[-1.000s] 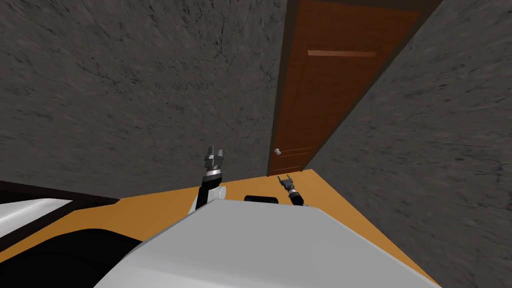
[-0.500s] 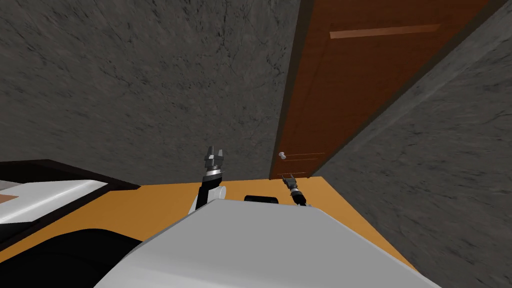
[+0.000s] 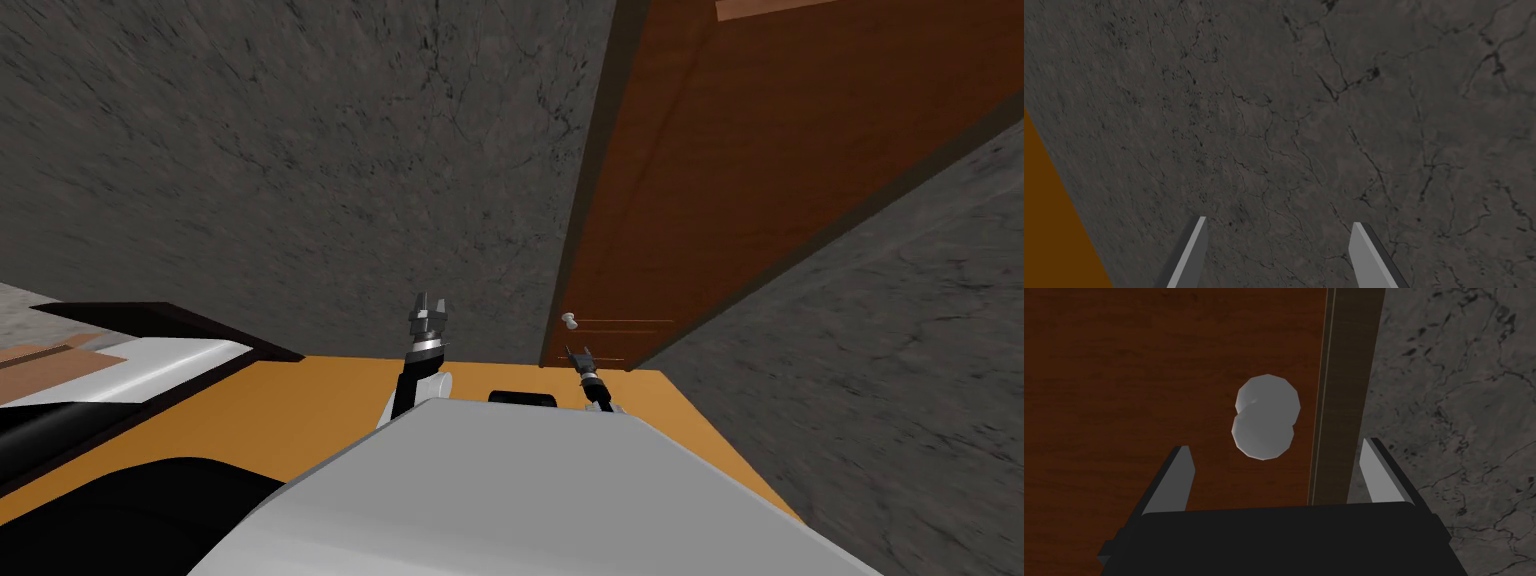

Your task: Pull the door open

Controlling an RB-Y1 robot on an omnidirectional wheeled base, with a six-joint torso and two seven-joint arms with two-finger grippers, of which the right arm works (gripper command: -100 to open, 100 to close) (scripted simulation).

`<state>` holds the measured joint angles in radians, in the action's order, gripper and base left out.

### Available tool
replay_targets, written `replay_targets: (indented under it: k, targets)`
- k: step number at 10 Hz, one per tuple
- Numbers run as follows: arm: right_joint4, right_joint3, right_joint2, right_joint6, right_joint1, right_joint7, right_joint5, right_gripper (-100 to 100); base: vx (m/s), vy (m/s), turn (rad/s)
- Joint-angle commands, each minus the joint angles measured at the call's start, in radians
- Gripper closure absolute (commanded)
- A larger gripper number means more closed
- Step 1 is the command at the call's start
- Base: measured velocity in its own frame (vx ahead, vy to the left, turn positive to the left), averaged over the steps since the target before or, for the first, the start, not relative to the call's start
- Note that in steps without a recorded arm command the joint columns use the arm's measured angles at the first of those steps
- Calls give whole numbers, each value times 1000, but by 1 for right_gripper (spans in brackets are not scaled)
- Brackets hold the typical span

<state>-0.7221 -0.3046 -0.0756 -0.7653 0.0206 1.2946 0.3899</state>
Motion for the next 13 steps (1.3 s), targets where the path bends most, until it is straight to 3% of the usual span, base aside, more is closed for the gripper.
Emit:
replay_targets:
  k: [1, 6, 8, 9, 13]
  targets:
    - [8, -27, 19, 0, -29, 16, -12, -100, 154, -150, 206]
    - [-3, -50, 76, -13, -119, 37, -28, -100, 96, -133, 101]
    - [22, -55, 70, -25, -127, 44, -30, -100, 42, -42, 20]
    - [22, -55, 70, -25, -127, 44, -30, 100, -4, 5, 22]
    - [22, -55, 70, -25, -127, 44, -30, 100, -3, 5, -3]
